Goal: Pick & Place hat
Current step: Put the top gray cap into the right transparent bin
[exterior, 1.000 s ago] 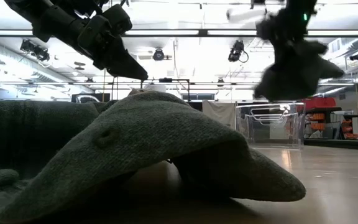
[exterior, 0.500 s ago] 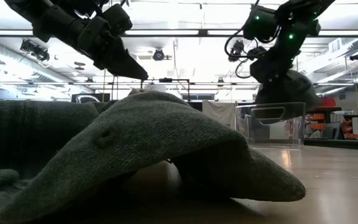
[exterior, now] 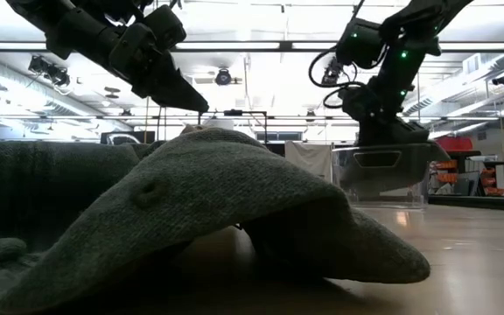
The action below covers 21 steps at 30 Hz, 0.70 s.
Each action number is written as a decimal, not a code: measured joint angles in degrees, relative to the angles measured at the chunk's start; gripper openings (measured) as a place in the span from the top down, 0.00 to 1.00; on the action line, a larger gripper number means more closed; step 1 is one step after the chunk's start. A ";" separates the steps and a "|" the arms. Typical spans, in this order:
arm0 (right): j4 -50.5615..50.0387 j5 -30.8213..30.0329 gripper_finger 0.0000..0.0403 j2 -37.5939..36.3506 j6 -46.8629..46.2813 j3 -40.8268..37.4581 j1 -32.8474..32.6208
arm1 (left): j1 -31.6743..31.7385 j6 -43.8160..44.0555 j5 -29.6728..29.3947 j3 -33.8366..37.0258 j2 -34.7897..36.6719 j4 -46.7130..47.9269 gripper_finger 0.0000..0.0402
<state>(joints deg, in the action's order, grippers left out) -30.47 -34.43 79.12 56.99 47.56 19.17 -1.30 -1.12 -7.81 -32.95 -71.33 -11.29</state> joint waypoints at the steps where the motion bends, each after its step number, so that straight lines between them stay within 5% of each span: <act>1: 0.45 0.09 0.98 0.45 -0.97 0.06 0.08 | 0.00 0.04 0.00 0.00 0.00 0.00 0.67; 10: 3.83 -1.64 0.76 -0.20 -12.25 -0.23 0.23 | 0.00 0.43 0.02 0.00 0.02 0.00 0.67; 17: -0.42 -16.65 0.64 -2.36 -15.57 -0.34 -2.92 | 0.00 0.47 0.00 0.00 0.02 0.00 0.67; 21: -6.67 -18.53 0.65 -4.62 -24.05 -0.33 -5.24 | 0.00 0.47 0.01 0.00 0.03 0.00 0.67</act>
<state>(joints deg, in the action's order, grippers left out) -37.14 -52.97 74.49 32.93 47.23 13.93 -1.30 -0.64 -7.80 -32.95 -71.30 -11.29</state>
